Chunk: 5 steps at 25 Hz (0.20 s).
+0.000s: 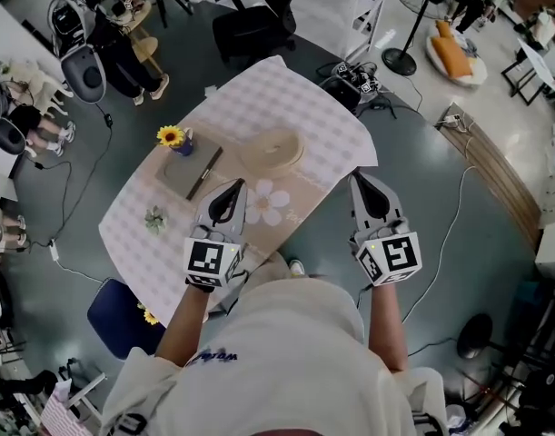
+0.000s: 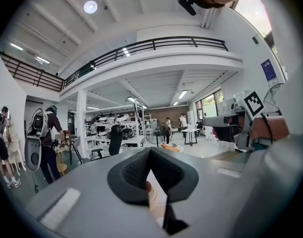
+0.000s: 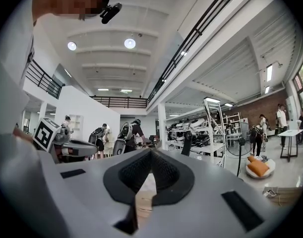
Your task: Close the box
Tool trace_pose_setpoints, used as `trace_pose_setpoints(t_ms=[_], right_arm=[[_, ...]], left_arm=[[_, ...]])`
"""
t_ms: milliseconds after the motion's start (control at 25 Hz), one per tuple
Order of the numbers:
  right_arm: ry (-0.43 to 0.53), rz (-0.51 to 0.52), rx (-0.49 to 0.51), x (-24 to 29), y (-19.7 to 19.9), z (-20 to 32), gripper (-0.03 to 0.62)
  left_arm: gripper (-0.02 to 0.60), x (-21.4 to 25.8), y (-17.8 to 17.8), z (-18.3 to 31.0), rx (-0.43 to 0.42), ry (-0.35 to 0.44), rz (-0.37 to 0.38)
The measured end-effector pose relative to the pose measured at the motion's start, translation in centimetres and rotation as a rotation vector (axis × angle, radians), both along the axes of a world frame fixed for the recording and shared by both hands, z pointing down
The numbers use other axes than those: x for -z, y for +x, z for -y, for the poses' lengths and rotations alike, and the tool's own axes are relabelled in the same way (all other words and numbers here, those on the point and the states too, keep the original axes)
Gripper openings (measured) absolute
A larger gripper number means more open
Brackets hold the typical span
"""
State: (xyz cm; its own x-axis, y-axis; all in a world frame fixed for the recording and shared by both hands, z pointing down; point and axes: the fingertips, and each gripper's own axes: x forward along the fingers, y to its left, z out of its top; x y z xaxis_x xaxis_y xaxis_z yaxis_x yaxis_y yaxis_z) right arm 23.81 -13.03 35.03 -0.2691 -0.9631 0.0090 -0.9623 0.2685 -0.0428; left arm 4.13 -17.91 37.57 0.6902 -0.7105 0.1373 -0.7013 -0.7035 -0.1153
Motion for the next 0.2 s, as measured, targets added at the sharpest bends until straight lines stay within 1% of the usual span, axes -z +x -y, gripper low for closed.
trace_pose_setpoints(t_ms=[200], right_arm=[[0.009, -0.006, 0.004, 0.31, 0.50, 0.37, 0.003]], left_arm=[[0.002, 0.04, 0.69, 0.24, -0.001, 0.002, -0.004]])
